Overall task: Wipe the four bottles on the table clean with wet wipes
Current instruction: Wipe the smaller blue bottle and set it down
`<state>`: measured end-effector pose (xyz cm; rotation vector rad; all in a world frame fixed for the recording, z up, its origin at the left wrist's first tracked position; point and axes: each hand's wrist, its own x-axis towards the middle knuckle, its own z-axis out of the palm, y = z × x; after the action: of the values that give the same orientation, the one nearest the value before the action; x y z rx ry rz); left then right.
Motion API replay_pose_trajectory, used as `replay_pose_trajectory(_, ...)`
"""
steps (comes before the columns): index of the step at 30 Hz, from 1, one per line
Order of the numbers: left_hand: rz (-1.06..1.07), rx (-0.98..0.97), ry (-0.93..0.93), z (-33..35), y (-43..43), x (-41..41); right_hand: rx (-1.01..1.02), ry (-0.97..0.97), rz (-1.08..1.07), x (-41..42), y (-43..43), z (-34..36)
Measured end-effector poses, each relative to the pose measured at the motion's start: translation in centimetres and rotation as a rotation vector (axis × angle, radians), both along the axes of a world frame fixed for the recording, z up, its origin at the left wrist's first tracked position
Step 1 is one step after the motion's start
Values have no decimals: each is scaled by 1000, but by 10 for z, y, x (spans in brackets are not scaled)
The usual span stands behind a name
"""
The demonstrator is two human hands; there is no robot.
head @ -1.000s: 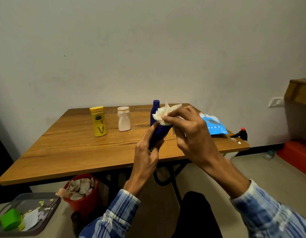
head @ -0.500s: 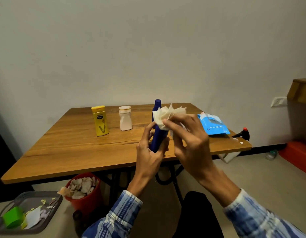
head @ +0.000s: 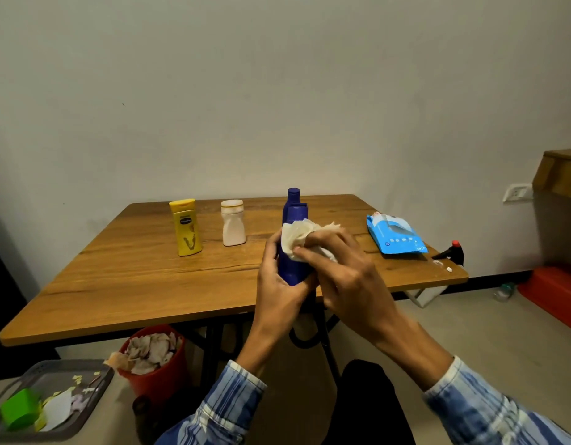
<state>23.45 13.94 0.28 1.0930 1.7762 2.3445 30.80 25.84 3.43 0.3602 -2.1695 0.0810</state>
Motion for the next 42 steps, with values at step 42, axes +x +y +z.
replay_pose_trajectory(42, -402, 367, -662, 3, 0, -12, -99, -110, 18, -12, -23, -12)
